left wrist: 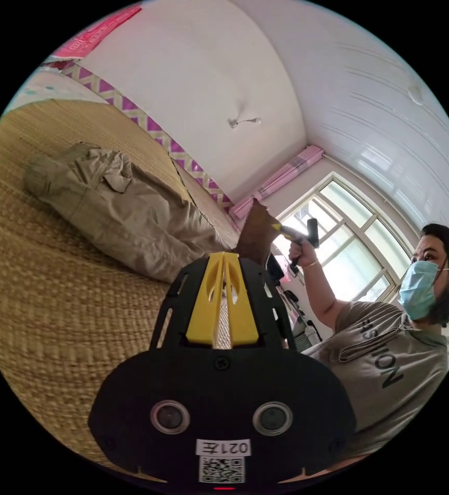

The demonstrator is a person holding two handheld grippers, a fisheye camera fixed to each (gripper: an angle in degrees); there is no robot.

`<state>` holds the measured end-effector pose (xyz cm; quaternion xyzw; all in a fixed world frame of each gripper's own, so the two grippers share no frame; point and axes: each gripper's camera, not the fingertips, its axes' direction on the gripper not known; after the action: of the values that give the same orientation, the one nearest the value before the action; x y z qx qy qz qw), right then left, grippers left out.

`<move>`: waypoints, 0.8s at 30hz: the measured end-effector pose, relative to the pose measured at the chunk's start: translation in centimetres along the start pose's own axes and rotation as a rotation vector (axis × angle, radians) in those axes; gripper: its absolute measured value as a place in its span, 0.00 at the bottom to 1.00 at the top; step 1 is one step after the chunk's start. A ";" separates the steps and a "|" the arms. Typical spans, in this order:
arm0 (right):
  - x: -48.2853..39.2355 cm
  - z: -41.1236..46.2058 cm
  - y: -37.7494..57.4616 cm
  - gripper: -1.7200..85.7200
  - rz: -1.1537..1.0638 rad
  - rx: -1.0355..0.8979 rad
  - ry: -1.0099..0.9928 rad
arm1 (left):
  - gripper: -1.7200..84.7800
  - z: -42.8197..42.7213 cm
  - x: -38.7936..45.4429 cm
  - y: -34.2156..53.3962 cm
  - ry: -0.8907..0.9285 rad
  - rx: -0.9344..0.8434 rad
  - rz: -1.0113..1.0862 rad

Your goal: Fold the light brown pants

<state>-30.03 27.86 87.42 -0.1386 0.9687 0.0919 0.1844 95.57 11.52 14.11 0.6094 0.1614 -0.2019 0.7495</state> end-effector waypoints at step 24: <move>-7.8 16.7 -0.4 0.02 -0.160 -0.046 0.063 | 0.01 -9.0 -1.7 -5.9 -0.047 0.099 -0.080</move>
<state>-17.34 33.14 75.05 -0.2228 0.9575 0.0945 0.1572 91.15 19.48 8.07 0.6339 0.1578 -0.2537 0.7133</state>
